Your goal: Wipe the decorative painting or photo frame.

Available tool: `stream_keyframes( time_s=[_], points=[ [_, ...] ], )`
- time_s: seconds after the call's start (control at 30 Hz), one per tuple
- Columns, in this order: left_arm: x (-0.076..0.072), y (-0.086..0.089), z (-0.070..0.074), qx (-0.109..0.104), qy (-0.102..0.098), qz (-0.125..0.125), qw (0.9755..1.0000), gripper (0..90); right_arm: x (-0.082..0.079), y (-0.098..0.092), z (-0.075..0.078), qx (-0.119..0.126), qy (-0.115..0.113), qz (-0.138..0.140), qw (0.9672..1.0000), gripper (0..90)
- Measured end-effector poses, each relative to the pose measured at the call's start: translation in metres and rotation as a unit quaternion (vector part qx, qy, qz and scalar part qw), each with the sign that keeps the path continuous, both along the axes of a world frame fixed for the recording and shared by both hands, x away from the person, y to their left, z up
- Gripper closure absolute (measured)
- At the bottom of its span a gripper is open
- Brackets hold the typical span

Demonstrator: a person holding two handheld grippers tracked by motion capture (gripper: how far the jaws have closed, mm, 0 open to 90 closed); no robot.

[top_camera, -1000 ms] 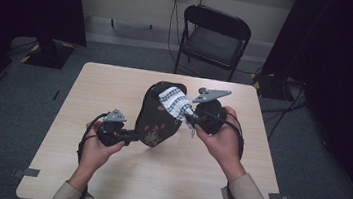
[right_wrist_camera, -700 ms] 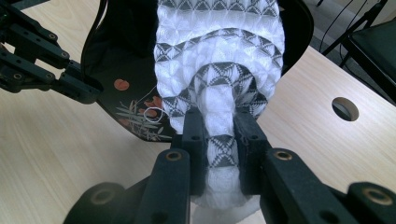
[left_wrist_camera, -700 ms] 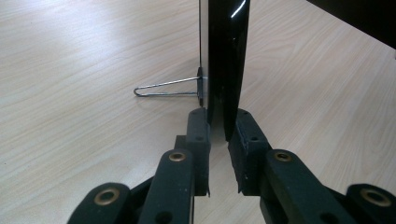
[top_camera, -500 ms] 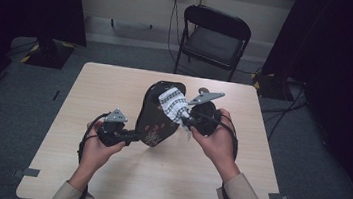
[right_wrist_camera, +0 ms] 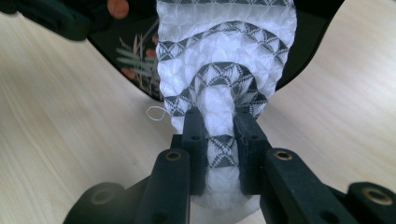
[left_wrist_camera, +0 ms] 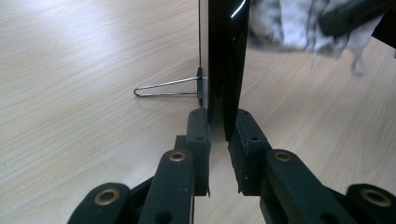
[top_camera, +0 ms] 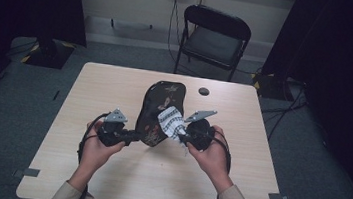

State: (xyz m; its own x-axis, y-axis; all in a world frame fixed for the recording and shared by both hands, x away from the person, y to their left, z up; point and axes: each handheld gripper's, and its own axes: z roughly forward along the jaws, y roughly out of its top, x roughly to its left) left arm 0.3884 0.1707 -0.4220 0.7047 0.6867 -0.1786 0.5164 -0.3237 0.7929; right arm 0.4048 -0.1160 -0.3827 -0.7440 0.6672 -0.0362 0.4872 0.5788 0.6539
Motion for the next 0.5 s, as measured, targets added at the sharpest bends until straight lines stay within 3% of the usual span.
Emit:
stream_keyframes(
  time_s=[0.3,0.5],
  points=[
    [0.0,0.0,0.0,0.0,-0.001,0.0,1.0,78.7,-0.003,0.001,-0.039,-0.017,0.036,0.001,0.9992,77.4],
    [0.0,0.0,0.0,0.0,0.0,0.001,1.0,78.7,-0.005,-0.001,-0.056,-0.025,0.053,0.002,0.9983,77.4]
  ],
)
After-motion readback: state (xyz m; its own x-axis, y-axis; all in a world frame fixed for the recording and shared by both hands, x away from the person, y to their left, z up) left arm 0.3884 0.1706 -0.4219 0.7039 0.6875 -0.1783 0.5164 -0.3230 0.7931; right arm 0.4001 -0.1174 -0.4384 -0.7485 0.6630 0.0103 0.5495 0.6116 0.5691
